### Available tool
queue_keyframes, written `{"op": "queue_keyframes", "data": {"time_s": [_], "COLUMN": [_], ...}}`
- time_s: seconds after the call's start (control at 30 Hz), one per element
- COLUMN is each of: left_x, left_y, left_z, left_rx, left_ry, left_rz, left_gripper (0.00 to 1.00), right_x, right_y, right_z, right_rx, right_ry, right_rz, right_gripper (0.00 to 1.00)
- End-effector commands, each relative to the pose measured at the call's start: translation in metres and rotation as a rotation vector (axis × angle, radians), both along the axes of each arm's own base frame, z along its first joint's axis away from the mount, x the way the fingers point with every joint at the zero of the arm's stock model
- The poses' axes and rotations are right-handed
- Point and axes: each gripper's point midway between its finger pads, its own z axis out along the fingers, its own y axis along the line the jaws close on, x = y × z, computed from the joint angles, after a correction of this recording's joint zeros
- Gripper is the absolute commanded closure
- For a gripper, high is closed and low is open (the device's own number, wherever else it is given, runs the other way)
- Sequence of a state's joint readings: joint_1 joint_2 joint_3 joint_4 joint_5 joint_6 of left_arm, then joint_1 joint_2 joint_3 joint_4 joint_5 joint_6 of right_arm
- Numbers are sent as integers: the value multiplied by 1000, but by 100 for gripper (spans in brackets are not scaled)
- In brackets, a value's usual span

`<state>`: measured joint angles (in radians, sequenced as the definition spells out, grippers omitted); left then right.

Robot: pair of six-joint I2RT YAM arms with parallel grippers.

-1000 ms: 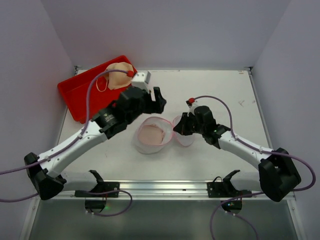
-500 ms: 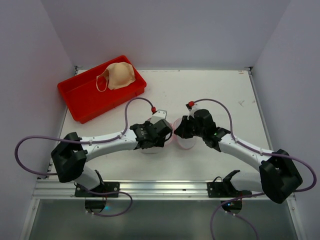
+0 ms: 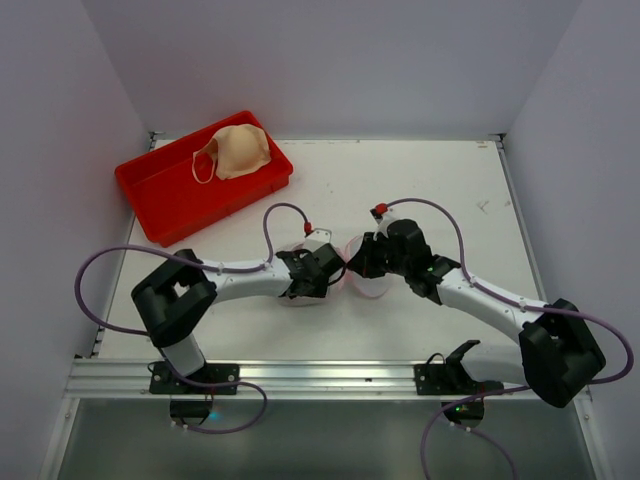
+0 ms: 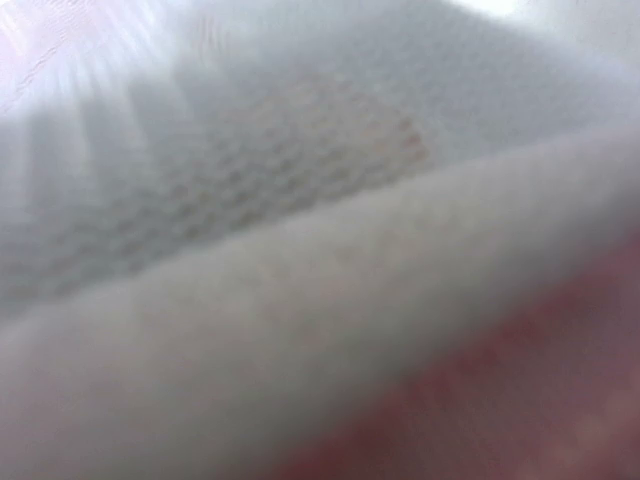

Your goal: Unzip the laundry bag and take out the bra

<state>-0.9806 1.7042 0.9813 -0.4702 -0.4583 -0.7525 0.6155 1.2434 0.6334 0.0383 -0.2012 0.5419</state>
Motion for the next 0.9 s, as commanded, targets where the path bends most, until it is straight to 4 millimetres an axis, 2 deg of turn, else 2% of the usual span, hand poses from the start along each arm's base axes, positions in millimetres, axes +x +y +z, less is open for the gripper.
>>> {"op": "queue_keyframes", "data": {"time_s": [0.0,0.03,0.1,0.13,0.17,0.23,0.27,0.33,0.37,0.43,0.47,0.53,0.6,0.7,0.77,0.8,0.83,0.87], "left_x": [2,2,2,3,7,8,9,8,8,5,1,-9,-15,-8,9,22,42,60], "left_y": [1,1,2,2,2,0,-3,-10,-13,-26,-30,-43,-41,-25,1,17,48,70], "left_z": [-22,-24,-20,-16,-3,13,34,59,88,121,151,185,226,280,301,328,330,331], "left_rx": [-2,0,-3,-10,-33,-69,-120,-188,-252,-359,-423,-539,-626,-691,-655,-645,-568,-485], "left_ry": [12,15,8,-3,-33,-58,-91,-129,-176,-213,-268,-305,-377,-504,-569,-638,-662,-691], "left_rz": [21,20,22,24,28,23,11,-19,-58,-134,-198,-295,-341,-303,-219,-151,-54,39], "left_gripper": [42,59,76,90,97,100,100,100,100,100,100,100,100,100,100,100,100,100], "right_x": [4,4,5,5,6,7,8,10,10,12,12,14,15,14,14,14,13,15], "right_y": [7,7,6,6,4,2,0,-2,-4,-5,-5,-6,-5,-6,-7,-8,-8,-8], "right_z": [13,14,12,12,11,10,8,6,4,4,1,0,-3,-6,-6,-8,-7,-6], "right_rx": [38,38,33,32,24,16,5,-8,-18,-26,-35,-43,-50,-57,-59,-61,-61,-61], "right_ry": [-41,-41,-39,-40,-39,-40,-34,-29,-24,-25,-15,-11,-5,3,4,6,6,3], "right_rz": [12,12,5,2,-9,-21,-28,-45,-53,-66,-68,-72,-73,-74,-77,-80,-80,-83], "right_gripper": [100,100,100,100,100,100,100,100,100,100,100,100,100,100,100,100,100,100]}}
